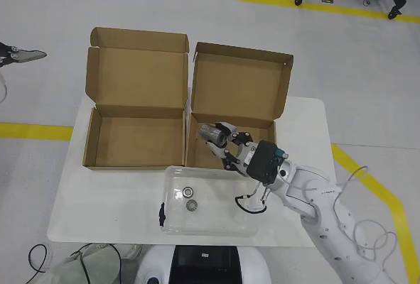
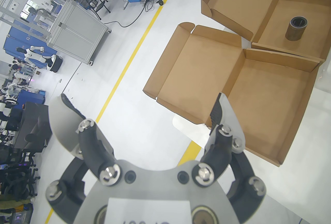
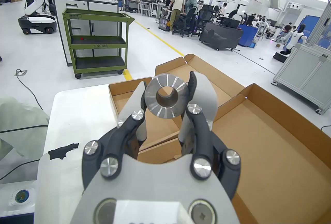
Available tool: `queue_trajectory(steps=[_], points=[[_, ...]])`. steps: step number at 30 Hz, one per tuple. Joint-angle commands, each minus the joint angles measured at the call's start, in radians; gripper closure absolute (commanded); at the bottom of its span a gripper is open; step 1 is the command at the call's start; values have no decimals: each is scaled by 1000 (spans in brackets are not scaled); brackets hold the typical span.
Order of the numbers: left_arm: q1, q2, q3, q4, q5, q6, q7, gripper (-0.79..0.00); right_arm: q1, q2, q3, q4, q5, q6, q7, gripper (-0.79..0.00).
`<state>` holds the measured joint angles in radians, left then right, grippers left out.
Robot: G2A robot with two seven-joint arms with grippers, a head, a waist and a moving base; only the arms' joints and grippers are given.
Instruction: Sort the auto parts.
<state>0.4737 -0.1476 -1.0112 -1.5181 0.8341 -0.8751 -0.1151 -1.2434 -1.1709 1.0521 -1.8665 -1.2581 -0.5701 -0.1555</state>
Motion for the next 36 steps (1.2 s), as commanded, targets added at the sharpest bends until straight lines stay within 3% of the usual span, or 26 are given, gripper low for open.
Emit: queue_trajectory(steps=[1, 21, 30, 36], points=[[0, 0, 0, 0, 0, 0, 0, -785, -4, 0, 2, 1, -3, 3, 2, 0], [0, 0, 0, 0, 0, 0, 0, -785, -30, 1, 8, 45, 0, 50, 234, 0], [0, 0, 0, 0, 0, 0, 0, -785, -79, 16, 88, 36, 25, 80, 370, 0], [0, 0, 0, 0, 0, 0, 0, -785, -106, 20, 108, 35, 48, 74, 387, 0]])
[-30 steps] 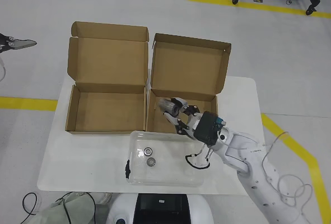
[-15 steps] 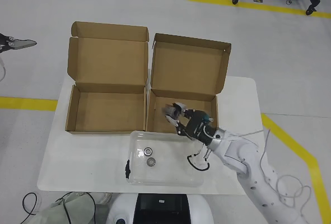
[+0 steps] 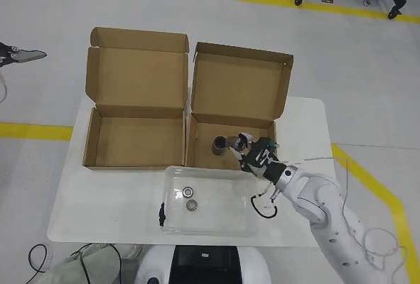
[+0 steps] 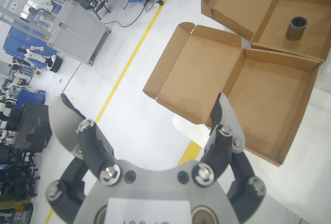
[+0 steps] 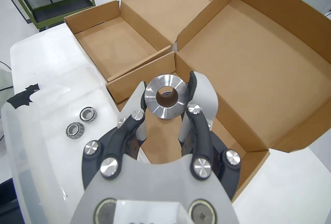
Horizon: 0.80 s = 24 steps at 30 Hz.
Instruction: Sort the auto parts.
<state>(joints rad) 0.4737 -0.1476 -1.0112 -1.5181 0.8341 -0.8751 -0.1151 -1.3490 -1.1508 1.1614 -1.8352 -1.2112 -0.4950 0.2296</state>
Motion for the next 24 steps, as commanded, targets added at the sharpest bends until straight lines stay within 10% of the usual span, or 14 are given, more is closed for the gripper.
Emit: queue_trajectory(steps=[1, 24], points=[[0, 0, 0, 0, 0, 0, 0, -785, 1, 0, -3, 8, 1, -1, 10, 0], [0, 0, 0, 0, 0, 0, 0, -785, 115, -5, -27, 127, 104, 20, 334, 0]])
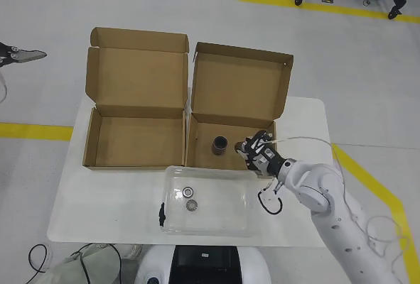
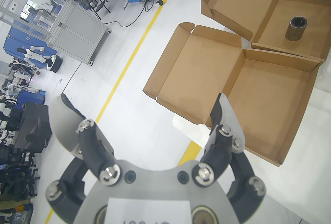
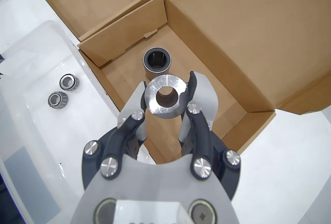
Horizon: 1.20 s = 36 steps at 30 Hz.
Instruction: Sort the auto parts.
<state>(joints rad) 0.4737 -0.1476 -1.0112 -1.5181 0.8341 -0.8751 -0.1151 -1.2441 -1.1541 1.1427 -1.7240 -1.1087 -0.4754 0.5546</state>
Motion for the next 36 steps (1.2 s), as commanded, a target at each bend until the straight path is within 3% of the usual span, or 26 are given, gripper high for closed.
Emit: queue_trajectory(steps=[1, 35, 36], points=[[0, 0, 0, 0, 0, 0, 0, -785, 20, -4, -18, 29, 7, 2, 14, 0], [0, 0, 0, 0, 0, 0, 0, -785, 250, -65, -220, 313, 28, 98, 152, 0], [0, 0, 0, 0, 0, 0, 0, -785, 254, -66, -224, 316, 26, 100, 154, -46]])
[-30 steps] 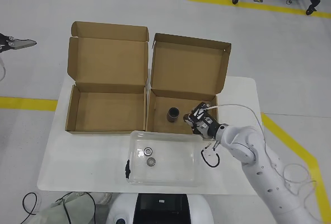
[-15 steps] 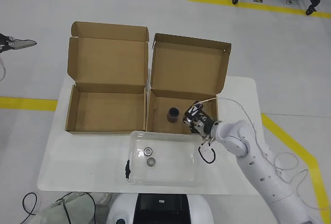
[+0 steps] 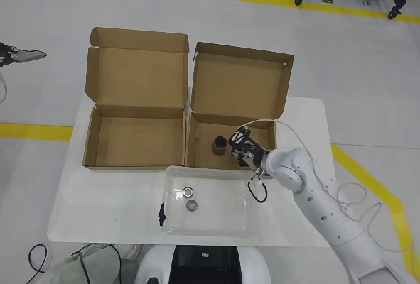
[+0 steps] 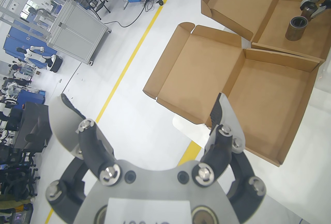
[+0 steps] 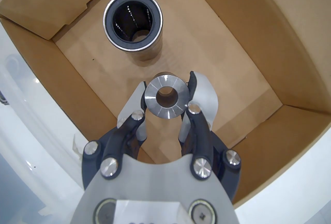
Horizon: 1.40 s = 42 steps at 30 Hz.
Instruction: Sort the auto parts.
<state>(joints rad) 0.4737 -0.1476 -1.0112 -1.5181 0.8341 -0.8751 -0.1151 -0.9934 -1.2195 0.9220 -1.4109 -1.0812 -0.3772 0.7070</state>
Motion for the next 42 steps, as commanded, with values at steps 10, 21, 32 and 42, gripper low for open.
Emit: queue_trajectory(steps=[10, 21, 32, 42], points=[[0, 0, 0, 0, 0, 0, 0, -785, 27, -12, -20, 26, -15, 17, -16, -323], [0, 0, 0, 0, 0, 0, 0, -785, -43, 10, 49, -117, -78, 45, -28, -329], [0, 0, 0, 0, 0, 0, 0, -785, -158, 36, 119, -349, -189, -35, -267, -268], [0, 0, 0, 0, 0, 0, 0, -785, -192, 37, 53, -444, -210, -215, -412, -379]])
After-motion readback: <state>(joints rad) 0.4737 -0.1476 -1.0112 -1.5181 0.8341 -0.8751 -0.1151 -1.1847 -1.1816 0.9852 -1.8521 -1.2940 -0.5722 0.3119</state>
